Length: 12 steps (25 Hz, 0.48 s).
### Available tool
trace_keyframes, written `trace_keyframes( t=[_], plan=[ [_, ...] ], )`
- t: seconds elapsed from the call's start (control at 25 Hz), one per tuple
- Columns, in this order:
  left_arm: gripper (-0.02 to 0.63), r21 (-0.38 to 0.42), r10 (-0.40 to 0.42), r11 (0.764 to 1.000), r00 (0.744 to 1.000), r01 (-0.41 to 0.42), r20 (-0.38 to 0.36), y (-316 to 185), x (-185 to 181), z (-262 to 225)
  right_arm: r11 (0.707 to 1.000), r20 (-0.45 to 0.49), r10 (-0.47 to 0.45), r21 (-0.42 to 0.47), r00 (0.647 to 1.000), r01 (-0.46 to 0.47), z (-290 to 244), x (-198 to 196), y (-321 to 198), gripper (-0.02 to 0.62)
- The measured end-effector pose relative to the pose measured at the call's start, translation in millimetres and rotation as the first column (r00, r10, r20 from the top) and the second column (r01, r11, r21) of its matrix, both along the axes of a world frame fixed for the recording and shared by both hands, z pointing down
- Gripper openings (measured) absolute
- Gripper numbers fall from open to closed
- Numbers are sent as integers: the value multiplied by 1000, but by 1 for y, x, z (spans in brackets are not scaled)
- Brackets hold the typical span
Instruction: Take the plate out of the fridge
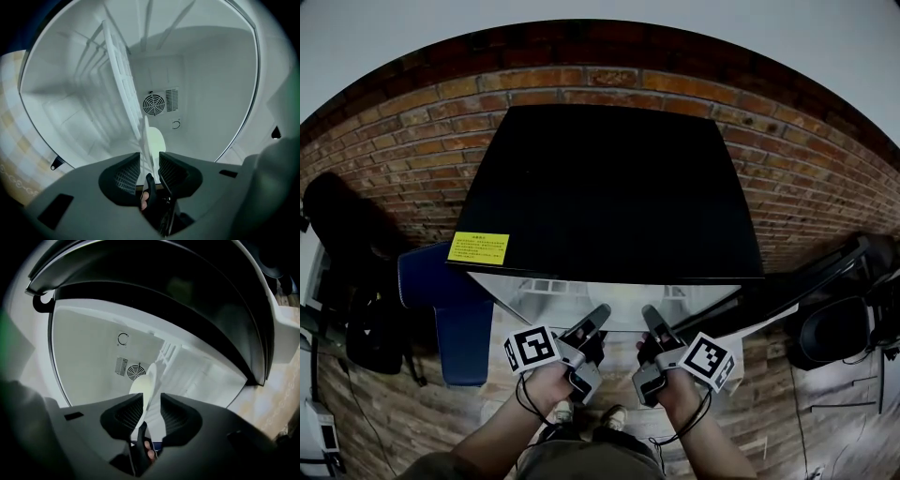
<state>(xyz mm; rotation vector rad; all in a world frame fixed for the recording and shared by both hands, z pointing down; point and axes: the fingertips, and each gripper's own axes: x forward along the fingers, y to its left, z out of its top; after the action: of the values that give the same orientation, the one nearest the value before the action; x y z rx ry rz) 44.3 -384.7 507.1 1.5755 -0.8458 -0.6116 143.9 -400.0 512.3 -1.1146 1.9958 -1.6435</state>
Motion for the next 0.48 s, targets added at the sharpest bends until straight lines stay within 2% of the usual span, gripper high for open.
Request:
trace_keyframes(
  t=[0.24,0.48],
  plan=[
    [67,-29,-16,999,999,15,-36,-1,0,2,1000,13,0,-7,1000,0,-1,-1,-1,73],
    [32,-41,-28,999,997,25,-68,-2,0,1,1000,58,14,-17,998,-13,-2,-3,-1,50]
  ],
)
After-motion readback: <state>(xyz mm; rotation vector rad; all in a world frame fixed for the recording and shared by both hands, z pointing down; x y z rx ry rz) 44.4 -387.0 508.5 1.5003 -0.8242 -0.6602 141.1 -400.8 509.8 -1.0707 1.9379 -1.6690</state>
